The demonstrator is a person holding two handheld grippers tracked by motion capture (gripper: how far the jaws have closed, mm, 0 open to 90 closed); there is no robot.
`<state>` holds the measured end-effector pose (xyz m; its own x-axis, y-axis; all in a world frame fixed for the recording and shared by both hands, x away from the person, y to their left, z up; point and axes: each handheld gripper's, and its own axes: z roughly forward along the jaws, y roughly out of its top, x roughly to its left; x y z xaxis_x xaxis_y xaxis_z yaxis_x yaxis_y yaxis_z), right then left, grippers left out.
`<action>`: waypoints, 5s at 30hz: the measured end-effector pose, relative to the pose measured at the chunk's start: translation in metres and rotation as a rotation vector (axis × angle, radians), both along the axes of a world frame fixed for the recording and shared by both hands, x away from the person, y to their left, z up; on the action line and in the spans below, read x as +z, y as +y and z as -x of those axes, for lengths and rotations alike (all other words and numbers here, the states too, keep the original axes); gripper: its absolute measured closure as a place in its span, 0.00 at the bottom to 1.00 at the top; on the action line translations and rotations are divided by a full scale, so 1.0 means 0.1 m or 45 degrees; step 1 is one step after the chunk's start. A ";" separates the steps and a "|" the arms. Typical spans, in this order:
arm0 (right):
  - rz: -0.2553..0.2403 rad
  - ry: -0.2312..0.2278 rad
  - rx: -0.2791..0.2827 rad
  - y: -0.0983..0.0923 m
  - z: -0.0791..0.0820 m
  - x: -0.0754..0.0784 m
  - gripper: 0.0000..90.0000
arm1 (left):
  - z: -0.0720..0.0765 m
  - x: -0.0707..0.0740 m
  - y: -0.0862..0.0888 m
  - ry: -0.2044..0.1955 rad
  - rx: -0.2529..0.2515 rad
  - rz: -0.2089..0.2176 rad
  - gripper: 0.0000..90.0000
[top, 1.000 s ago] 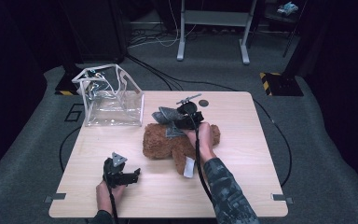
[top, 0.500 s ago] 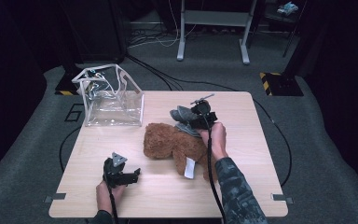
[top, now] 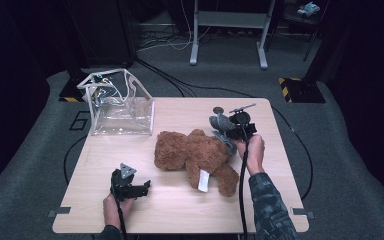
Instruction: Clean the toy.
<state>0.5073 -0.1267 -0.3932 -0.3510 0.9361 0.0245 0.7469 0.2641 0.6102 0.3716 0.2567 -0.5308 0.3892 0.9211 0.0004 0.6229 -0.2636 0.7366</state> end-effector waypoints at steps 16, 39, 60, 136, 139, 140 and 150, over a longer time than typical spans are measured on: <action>-0.150 -0.088 0.315 0.92 0.05 0.30 0.82 | 0.00 0.01 0.01 0.010 -0.011 -0.008 0.12; 0.039 -0.003 0.063 0.21 -0.04 0.02 0.83 | 0.00 0.00 0.01 -0.001 -0.008 -0.012 0.13; -0.121 -0.163 0.180 0.23 0.38 0.49 0.83 | 0.00 0.00 0.01 -0.001 -0.013 -0.016 0.13; -0.007 -0.086 0.175 0.10 0.58 0.09 0.82 | 0.00 0.00 0.01 -0.001 -0.009 -0.013 0.13; 0.028 -0.085 0.137 0.03 0.59 0.06 0.82 | 0.00 0.00 0.01 -0.001 -0.009 -0.013 0.13; 0.037 -0.081 0.130 0.01 0.60 0.05 0.82 | 0.00 0.00 0.01 -0.001 -0.010 -0.013 0.13; -0.088 -0.173 0.261 0.18 0.84 0.20 0.82 | 0.00 0.00 0.01 -0.001 -0.009 -0.013 0.13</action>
